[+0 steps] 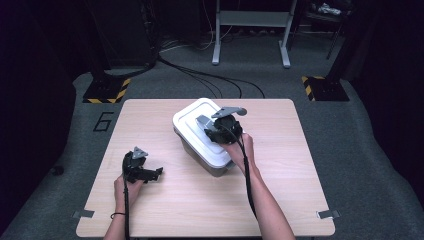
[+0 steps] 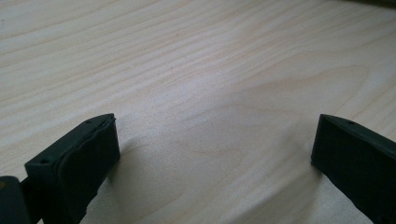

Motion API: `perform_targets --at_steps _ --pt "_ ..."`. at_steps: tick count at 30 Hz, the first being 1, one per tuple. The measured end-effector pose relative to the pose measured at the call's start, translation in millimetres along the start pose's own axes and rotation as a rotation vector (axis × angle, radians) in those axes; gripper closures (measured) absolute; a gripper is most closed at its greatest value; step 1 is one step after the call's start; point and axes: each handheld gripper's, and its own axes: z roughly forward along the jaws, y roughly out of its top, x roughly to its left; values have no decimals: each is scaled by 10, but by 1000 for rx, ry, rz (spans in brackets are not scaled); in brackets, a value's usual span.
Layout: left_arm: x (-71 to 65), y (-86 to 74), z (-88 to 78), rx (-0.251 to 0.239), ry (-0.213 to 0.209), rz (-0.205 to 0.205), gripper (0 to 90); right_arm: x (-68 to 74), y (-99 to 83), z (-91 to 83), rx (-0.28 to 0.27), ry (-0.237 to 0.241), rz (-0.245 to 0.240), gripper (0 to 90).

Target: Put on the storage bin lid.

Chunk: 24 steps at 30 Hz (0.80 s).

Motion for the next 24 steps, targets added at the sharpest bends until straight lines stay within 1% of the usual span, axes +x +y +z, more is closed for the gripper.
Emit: perform_targets --at_steps 1,2,3,4,5,7,8,14,19,21,24 --pt "1 0 0 0 0 1 7 -5 1 -2 -2 0 10 529" --pt "8 2 -2 1 3 11 8 -12 2 -11 -7 0 16 507" --pt "2 1 0 0 0 2 8 -18 5 -25 -12 -1 19 459" --pt "5 2 -1 0 1 7 8 -23 7 -40 -12 -5 22 433" --pt "6 2 -1 1 1 9 8 -14 8 -55 -11 -12 41 403" --pt "5 2 -1 1 1 9 8 -33 6 -79 -19 -13 32 332" --pt "5 2 -1 1 2 10 9 -33 4 -99 -22 -17 48 309" --pt "5 1 -1 0 1 10 9 -82 -25 -284 -54 -21 68 160" --pt "5 1 -2 1 2 11 9 -147 -104 -458 -49 -27 79 90" --pt "5 2 -2 1 2 11 9 -167 -151 -520 -31 -38 85 64" --pt "5 1 -2 1 2 11 10 -192 -218 -604 -13 -49 95 56"
